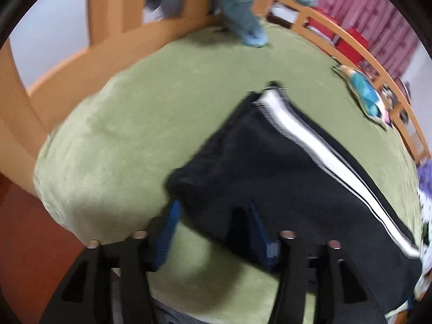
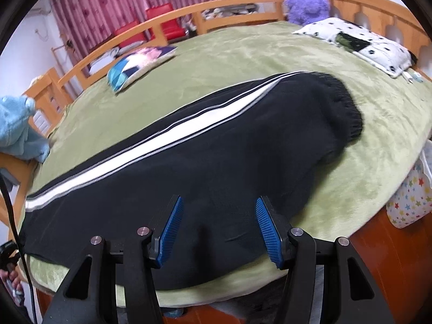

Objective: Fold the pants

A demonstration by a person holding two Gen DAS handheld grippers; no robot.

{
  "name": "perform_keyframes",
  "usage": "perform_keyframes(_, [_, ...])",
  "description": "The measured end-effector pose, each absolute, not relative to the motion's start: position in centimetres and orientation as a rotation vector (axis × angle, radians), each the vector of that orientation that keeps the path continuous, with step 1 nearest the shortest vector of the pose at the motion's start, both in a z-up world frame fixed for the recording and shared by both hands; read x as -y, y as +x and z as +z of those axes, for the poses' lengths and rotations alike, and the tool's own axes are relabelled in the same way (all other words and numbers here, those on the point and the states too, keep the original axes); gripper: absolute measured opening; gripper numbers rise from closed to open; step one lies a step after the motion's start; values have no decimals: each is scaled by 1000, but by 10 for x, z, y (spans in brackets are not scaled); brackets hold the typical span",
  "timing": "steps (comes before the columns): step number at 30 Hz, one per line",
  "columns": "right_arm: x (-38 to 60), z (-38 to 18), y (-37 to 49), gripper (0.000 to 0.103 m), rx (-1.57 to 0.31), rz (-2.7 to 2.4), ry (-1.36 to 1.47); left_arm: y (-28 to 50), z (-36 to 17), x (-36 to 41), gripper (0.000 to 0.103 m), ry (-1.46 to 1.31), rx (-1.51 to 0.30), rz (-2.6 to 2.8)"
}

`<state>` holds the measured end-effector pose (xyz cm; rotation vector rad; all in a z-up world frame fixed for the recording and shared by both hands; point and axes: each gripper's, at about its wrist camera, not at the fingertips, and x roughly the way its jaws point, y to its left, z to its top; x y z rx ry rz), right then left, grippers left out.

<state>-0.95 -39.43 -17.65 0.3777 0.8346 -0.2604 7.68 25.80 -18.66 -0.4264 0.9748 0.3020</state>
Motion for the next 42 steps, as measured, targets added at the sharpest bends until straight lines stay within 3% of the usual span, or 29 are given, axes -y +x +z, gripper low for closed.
perform_keyframes(5, [451,-175,-28,61,-781,-341,425,86,-153,-197,61,-306,-917,242])
perform_keyframes(7, [482,-180,-32,71,-763,-360,488,84,-140,-177,62,-287,-887,204])
perform_keyframes(11, [535,-197,-23,73,-745,-333,628,91,-126,-134,63,-276,-854,132])
perform_keyframes(16, [582,-234,4,75,-729,-306,819,113,-127,-72,63,-239,-846,56])
perform_keyframes(18, [593,-248,16,83,-729,-289,880,114,-130,-52,63,-201,-861,38])
perform_keyframes(21, [606,-264,35,84,-693,-260,985,121,-135,-28,63,-185,-882,8])
perform_keyframes(24, [608,-256,55,68,-680,-238,955,125,-140,-11,63,-172,-907,-15])
perform_keyframes(25, [611,-252,60,40,-684,-236,944,125,-141,-5,63,-166,-910,-21])
perform_keyframes(28, [617,-206,60,29,-622,-171,800,123,-137,5,63,-146,-904,-33])
perform_keyframes(30, [624,-157,43,30,-506,-92,676,123,-135,8,63,-129,-889,-34])
perform_keyframes(32, [631,-154,42,34,-536,-102,665,125,-137,9,63,-129,-892,-40])
perform_keyframes(34, [632,-176,52,55,-651,-189,598,126,-140,10,63,-140,-909,-51])
perform_keyframes(37, [637,-222,56,55,-868,-314,540,125,-141,10,63,-132,-911,-59])
perform_keyframes(42, [637,-209,31,58,-807,-342,519,124,-143,1,63,-127,-911,-53])
